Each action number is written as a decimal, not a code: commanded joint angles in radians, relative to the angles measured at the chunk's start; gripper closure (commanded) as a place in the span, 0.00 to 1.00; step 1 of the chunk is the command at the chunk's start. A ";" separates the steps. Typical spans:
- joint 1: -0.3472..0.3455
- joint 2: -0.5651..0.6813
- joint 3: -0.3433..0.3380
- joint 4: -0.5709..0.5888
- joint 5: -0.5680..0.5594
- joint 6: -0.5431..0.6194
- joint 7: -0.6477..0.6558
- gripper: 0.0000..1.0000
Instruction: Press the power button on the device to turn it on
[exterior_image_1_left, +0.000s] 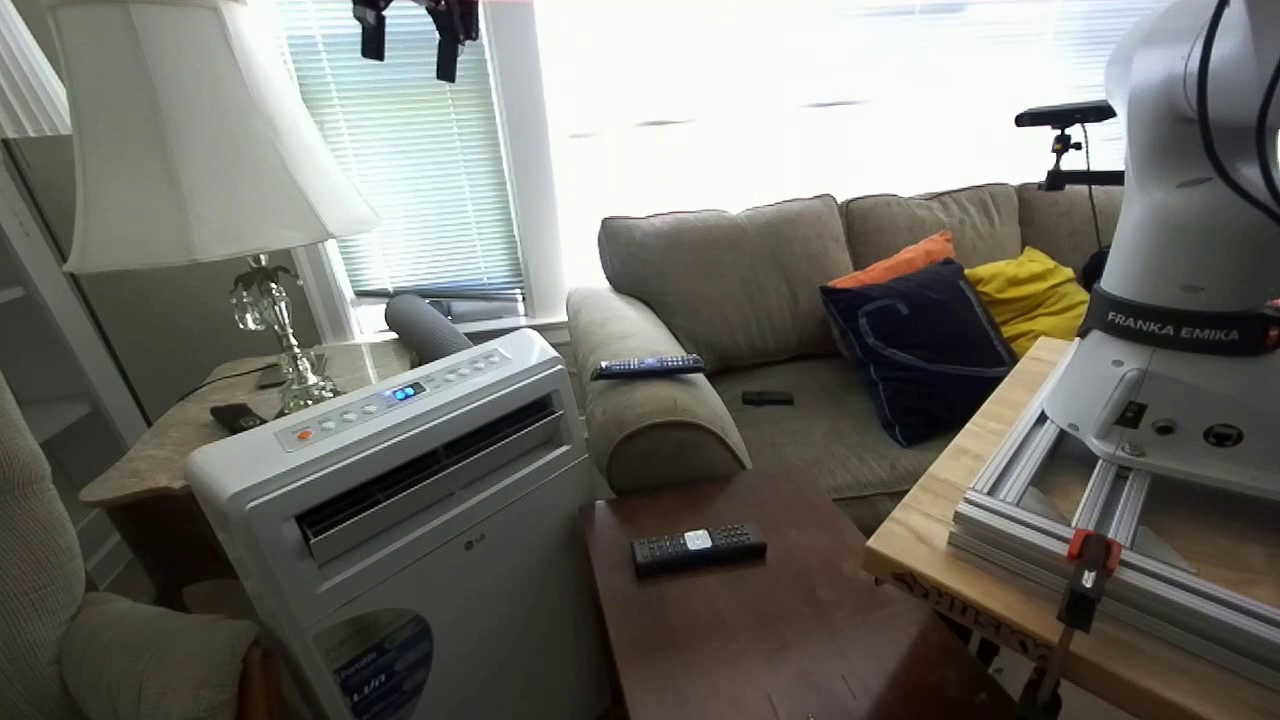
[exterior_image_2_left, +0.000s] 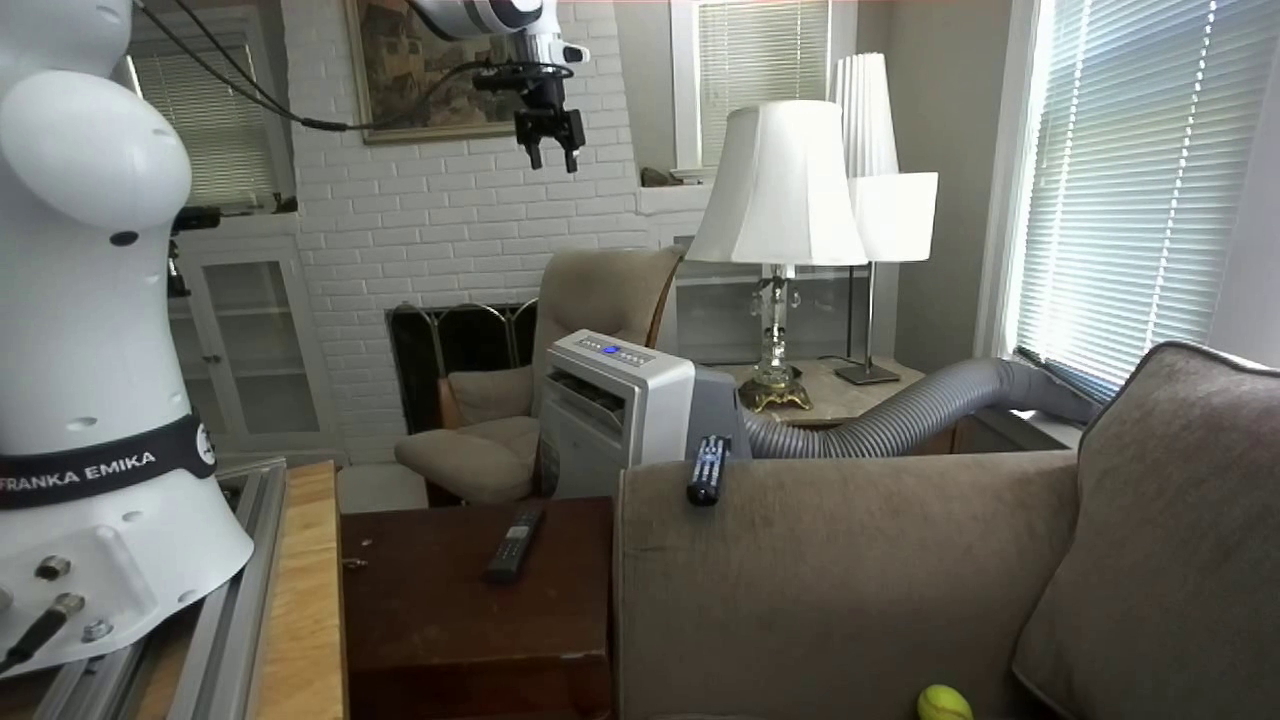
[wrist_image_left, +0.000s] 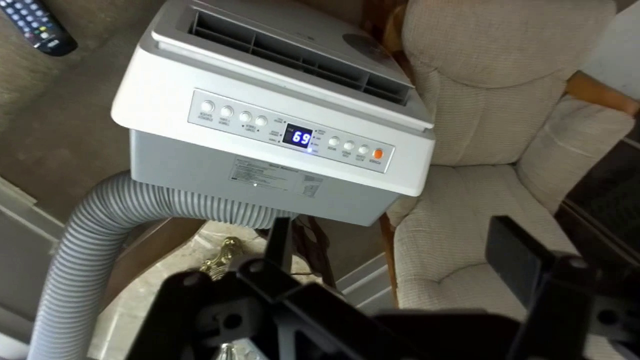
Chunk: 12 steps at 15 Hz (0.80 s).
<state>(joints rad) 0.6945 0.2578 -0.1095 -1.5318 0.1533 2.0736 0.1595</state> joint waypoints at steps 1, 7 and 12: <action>-0.171 -0.180 0.139 -0.240 0.177 0.019 -0.195 0.00; -0.371 -0.431 0.238 -0.530 0.152 -0.126 -0.189 0.00; -0.464 -0.682 0.258 -0.774 -0.081 -0.175 -0.192 0.00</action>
<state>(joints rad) 0.2837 -0.2388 0.1211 -2.1337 0.1933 1.9163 -0.0458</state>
